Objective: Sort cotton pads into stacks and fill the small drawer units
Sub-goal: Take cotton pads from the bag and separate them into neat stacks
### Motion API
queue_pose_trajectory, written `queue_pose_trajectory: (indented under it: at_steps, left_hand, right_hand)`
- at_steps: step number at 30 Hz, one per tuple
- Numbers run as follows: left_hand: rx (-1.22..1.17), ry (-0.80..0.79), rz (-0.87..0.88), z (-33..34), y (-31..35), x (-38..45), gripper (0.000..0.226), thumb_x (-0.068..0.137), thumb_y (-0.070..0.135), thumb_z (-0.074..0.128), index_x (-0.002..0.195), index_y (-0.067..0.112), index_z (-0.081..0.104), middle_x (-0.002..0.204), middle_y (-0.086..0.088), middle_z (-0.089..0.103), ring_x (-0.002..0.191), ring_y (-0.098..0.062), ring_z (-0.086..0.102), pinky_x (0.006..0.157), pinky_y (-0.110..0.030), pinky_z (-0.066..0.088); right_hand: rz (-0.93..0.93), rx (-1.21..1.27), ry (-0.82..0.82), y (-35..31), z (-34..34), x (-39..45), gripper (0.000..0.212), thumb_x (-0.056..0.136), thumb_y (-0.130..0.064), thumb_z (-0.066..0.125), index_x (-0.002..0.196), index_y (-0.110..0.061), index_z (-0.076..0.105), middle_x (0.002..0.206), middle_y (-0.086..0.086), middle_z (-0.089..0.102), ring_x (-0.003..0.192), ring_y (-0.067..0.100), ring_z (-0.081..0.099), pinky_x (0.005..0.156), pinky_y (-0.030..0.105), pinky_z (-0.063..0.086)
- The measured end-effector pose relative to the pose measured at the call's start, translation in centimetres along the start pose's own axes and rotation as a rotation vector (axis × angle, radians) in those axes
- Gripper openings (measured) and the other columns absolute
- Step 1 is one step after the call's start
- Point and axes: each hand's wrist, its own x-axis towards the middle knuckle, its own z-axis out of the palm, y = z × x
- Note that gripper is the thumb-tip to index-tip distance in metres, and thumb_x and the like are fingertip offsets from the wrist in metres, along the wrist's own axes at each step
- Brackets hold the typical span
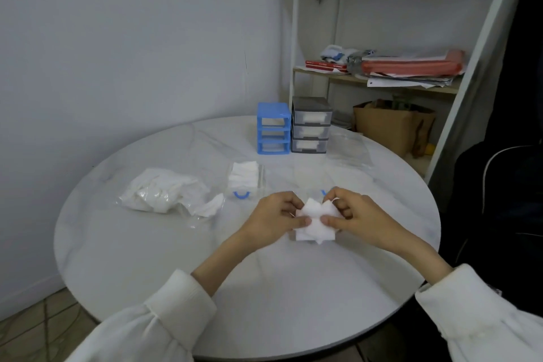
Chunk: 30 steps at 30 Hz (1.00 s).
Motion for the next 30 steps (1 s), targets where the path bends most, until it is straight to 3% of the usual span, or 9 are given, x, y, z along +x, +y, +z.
queue_pose_trajectory:
  at_steps: [5,11,13,17,20,22,24,27,30]
  left_hand:
    - [-0.393,0.069,-0.059,-1.5,0.4,1.2,0.013,0.087,0.000,0.061,0.079,0.010,0.057,0.082,-0.010,0.064,0.071,-0.012,0.064,0.064,-0.018,0.055]
    - [-0.491,0.179,-0.033,-2.9,0.4,2.6,0.009,0.091,0.007,0.057,0.082,0.009,0.055,0.083,-0.004,0.064,0.076,-0.012,0.064,0.062,-0.018,0.054]
    - [-0.497,0.223,-0.014,-3.4,0.3,3.1,0.007,0.092,0.007,0.055,0.086,0.006,0.053,0.084,-0.005,0.064,0.077,-0.013,0.064,0.065,-0.021,0.057]
    - [-0.580,0.329,0.024,-4.8,0.2,4.2,0.004,0.094,0.006,0.051,0.093,0.003,0.050,0.086,-0.006,0.066,0.080,-0.017,0.066,0.065,-0.023,0.058]
    - [-0.599,0.367,0.039,-5.3,0.0,4.7,0.004,0.093,0.003,0.053,0.091,0.005,0.050,0.081,-0.004,0.067,0.072,-0.011,0.067,0.062,-0.022,0.057]
    - [-0.594,0.381,0.052,-5.2,-0.4,4.9,0.010,0.089,-0.001,0.057,0.089,0.007,0.052,0.073,-0.002,0.069,0.067,-0.008,0.067,0.060,-0.021,0.056]
    - [-0.586,0.376,0.055,-5.0,-1.0,5.0,0.013,0.086,-0.002,0.061,0.089,0.008,0.053,0.068,0.000,0.070,0.065,-0.009,0.067,0.060,-0.022,0.056]
    - [-0.594,0.364,0.048,-4.7,-1.5,5.1,0.016,0.083,-0.003,0.064,0.092,0.007,0.055,0.066,-0.001,0.070,0.063,-0.010,0.067,0.057,-0.022,0.054]
    - [-0.589,0.343,0.042,-4.5,-1.8,5.3,0.019,0.081,-0.004,0.066,0.094,0.004,0.055,0.061,0.000,0.069,0.060,-0.011,0.067,0.055,-0.022,0.054]
  right_hand:
    - [-0.055,0.153,0.047,-0.6,-0.3,2.3,0.017,0.087,-0.011,0.063,0.102,-0.019,0.057,0.084,0.007,0.066,0.066,0.010,0.064,0.060,0.020,0.051]
    - [-0.096,0.295,0.151,-0.9,0.1,5.2,0.012,0.078,-0.016,0.070,0.088,-0.011,0.065,0.082,0.005,0.070,0.067,0.022,0.069,0.062,0.030,0.057]
    - [-0.102,0.346,0.157,-0.9,0.1,6.1,0.010,0.078,-0.013,0.069,0.088,-0.009,0.066,0.082,0.006,0.071,0.068,0.021,0.069,0.062,0.027,0.057]
    - [-0.105,0.386,0.212,-0.4,0.0,7.3,0.009,0.086,-0.008,0.062,0.094,-0.009,0.066,0.083,0.001,0.072,0.072,0.016,0.068,0.061,0.020,0.054]
    - [-0.090,0.462,0.377,0.0,0.0,8.3,0.019,0.090,-0.005,0.055,0.104,-0.016,0.049,0.090,0.005,0.069,0.073,0.012,0.069,0.061,0.021,0.055]
    - [-0.132,0.480,0.464,-0.1,-0.1,8.8,0.019,0.094,-0.001,0.049,0.100,-0.019,0.043,0.089,0.001,0.065,0.071,0.018,0.069,0.059,0.020,0.055]
    - [-0.164,0.404,0.495,0.0,0.1,9.6,0.026,0.096,0.003,0.041,0.086,-0.019,0.051,0.089,-0.001,0.059,0.078,0.029,0.066,0.063,0.023,0.056]
    - [-0.164,0.235,0.458,-0.3,0.7,10.5,0.039,0.092,0.003,0.042,0.074,-0.022,0.065,0.093,-0.001,0.064,0.092,0.021,0.059,0.076,0.022,0.049]
    - [-0.203,0.264,0.321,-0.9,1.6,10.9,0.016,0.090,-0.018,0.058,0.086,-0.029,0.070,0.103,-0.007,0.066,0.096,0.005,0.058,0.077,0.017,0.047]
